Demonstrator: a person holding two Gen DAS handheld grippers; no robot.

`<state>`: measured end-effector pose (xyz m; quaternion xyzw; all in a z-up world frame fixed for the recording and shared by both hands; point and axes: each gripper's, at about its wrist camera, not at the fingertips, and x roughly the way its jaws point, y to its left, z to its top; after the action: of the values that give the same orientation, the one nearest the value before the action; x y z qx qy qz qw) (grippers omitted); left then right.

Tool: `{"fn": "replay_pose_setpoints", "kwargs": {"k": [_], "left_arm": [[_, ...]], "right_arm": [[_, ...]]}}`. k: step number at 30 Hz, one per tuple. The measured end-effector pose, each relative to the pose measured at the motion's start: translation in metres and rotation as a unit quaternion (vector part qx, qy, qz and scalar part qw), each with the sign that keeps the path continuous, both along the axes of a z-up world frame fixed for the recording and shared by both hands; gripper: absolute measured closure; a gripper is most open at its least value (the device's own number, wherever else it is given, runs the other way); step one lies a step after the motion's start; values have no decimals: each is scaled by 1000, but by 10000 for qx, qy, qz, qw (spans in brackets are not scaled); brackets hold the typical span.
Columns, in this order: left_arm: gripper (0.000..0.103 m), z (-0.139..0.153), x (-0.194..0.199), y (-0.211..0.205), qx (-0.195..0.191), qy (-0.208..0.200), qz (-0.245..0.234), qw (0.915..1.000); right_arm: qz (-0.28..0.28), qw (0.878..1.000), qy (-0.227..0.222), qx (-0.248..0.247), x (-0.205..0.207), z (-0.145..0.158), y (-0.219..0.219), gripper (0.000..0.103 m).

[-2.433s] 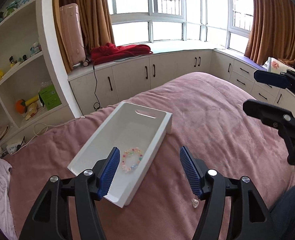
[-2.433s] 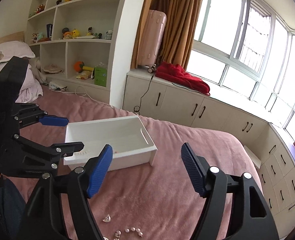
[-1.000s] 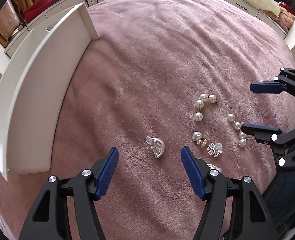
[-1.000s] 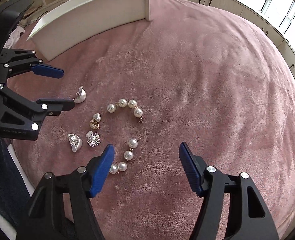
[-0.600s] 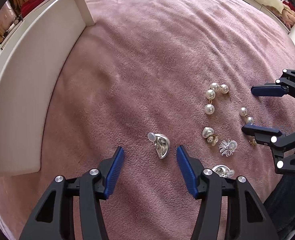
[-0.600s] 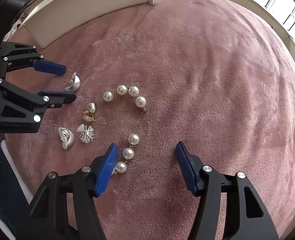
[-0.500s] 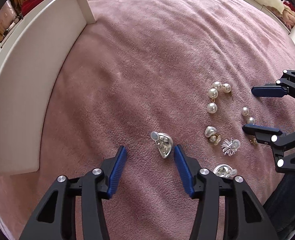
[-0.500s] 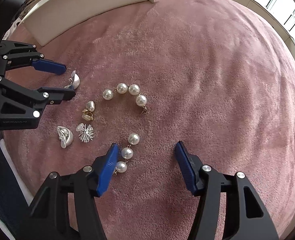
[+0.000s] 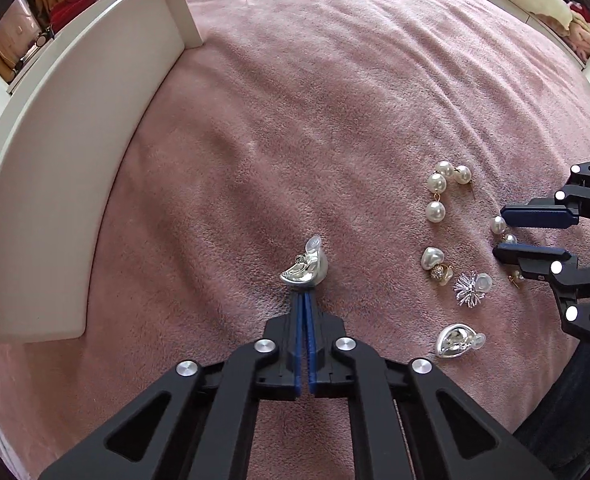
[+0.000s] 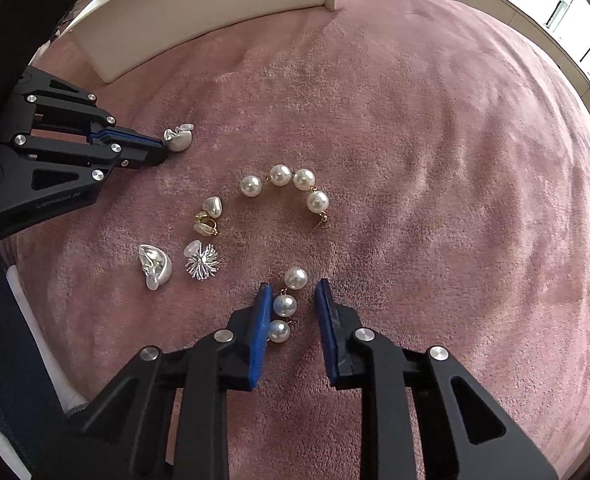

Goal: Organize jewelry
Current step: 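Grasp the silver heart earring with the left tool while the right tool grasps a pearl earring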

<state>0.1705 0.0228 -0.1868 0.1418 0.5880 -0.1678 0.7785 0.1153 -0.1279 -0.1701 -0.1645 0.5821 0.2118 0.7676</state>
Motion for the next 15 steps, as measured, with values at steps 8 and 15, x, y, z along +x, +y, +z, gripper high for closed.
{"fn": "replay_pose_setpoints", "kwargs": {"k": [8,15], "left_arm": [[97,9,-4,11,-401,66,130,9991],[90,11,-7,22,-582,256,68,9979]], "right_arm": [[-224,9990,81,366,10,11,-22,91],[-251,9988,150,401,17,10,-31,91]]}}
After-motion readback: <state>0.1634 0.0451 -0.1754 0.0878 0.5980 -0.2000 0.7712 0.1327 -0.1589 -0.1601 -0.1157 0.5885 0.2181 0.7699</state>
